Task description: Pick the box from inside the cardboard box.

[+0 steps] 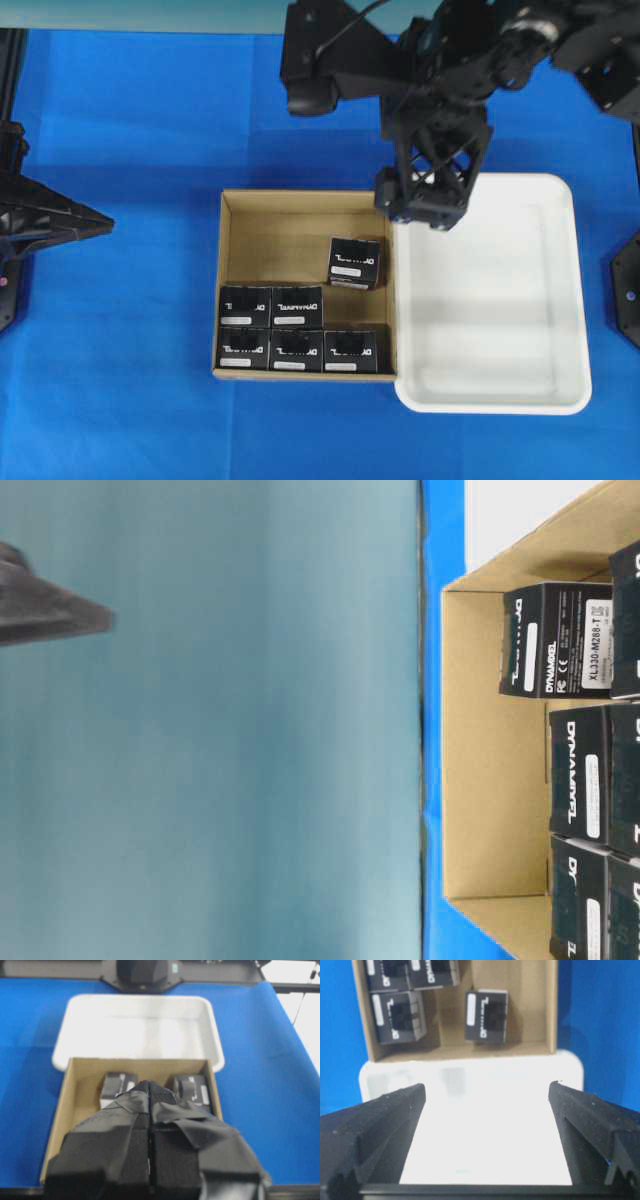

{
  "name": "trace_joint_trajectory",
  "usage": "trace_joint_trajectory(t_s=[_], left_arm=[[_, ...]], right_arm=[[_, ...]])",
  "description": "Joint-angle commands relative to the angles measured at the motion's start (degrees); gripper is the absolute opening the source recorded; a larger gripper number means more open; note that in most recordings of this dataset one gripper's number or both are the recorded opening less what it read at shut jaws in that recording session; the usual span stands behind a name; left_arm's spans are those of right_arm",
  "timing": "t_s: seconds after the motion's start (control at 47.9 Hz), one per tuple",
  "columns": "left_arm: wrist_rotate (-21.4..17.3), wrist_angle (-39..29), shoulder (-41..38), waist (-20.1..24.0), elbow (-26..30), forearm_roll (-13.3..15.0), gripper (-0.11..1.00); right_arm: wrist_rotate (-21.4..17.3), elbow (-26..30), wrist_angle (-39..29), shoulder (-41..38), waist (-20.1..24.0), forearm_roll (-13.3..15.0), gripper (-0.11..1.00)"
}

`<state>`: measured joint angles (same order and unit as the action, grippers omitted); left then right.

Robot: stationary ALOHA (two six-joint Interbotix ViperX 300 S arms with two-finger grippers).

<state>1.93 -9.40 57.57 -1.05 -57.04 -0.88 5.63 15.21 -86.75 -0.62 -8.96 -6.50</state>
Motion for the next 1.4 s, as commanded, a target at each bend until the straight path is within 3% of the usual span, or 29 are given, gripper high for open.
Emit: trace_joint_trajectory(t_s=[0.0,0.23,0.439,0.689,1.065,1.379], left_arm=[[0.0,0.3,-0.2,0.1,1.8,-0.2,-0.07],[0.0,0.3,-0.2,0.1,2.0,-0.2,-0.07],[0.0,0.3,-0.2,0.1,2.1,-0.2,-0.07],[0.1,0.3,-0.1,-0.1,2.2,-0.2,-0.07],[0.1,0.3,-0.1,-0.4,2.5,-0.1,-0.07],[0.1,0.3,-0.1,-0.5,2.9,-0.2,-0.07]], right_arm=[[-0.1,3.2,-1.1,0.8,0.4,0.2,1.00],[-0.2,3.9,-1.7,0.4,0.9,0.2,1.00],[0.1,-1.0,-0.1,-1.1,1.0,-1.8,1.00],[0.6,-9.8,8.5,-2.5,0.3,-6.1,1.00],[1.7,-23.0,24.2,-3.6,0.2,-6.3,1.00],[2.5,-27.4,32.6,-6.2,0.2,-6.3,1.00]])
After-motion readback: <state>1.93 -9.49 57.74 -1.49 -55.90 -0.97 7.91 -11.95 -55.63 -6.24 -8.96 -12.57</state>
